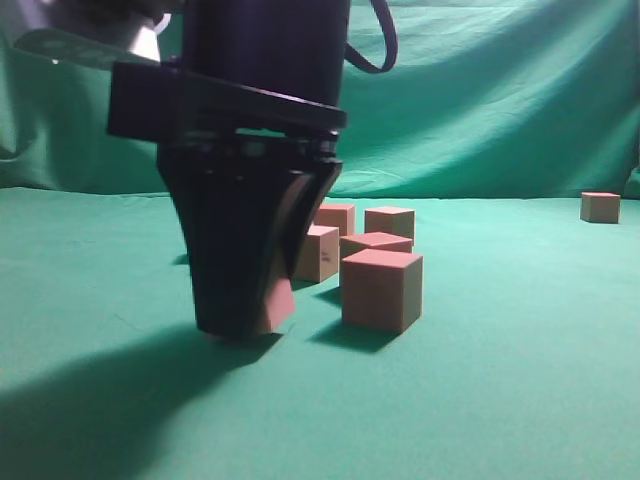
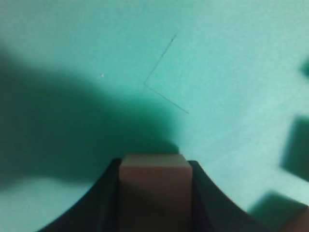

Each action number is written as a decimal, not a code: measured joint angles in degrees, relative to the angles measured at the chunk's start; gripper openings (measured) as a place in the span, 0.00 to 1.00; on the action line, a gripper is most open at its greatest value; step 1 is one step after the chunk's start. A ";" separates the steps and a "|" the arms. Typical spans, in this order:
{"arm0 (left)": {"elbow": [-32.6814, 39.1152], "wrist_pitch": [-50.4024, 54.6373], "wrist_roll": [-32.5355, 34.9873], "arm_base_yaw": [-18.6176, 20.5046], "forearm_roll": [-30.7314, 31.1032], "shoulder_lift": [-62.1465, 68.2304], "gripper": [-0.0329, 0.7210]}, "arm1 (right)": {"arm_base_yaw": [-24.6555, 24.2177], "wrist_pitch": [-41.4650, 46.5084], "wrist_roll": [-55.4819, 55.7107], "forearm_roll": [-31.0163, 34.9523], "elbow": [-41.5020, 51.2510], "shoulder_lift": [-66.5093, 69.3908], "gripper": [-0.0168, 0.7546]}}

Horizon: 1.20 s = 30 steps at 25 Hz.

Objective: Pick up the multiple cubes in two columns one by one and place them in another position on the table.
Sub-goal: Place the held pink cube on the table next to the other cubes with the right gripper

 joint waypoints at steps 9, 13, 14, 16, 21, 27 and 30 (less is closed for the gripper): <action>0.00 0.00 0.00 0.00 0.00 0.00 0.04 | -0.46 0.00 -0.33 -1.43 0.00 0.00 0.35; 0.00 0.00 0.00 0.00 0.00 0.00 0.04 | -0.46 0.00 -0.36 -1.43 0.00 0.00 0.35; 0.00 0.00 0.00 0.00 0.00 0.00 0.04 | -0.46 0.00 -0.36 -1.43 0.00 0.00 0.35; 0.00 0.00 0.00 0.00 0.00 0.00 0.04 | -0.46 0.00 -0.36 -1.43 0.00 0.00 0.35; 0.00 0.00 0.00 0.00 0.00 0.00 0.04 | -0.46 -0.34 -0.46 -1.09 0.00 0.00 0.35; 0.00 0.00 0.00 0.00 0.00 0.00 0.04 | -0.46 -0.69 -0.80 -0.35 0.00 0.00 0.35; 0.00 0.00 0.00 0.00 0.00 0.00 0.04 | -0.46 -0.69 -0.90 -0.35 0.00 0.00 0.35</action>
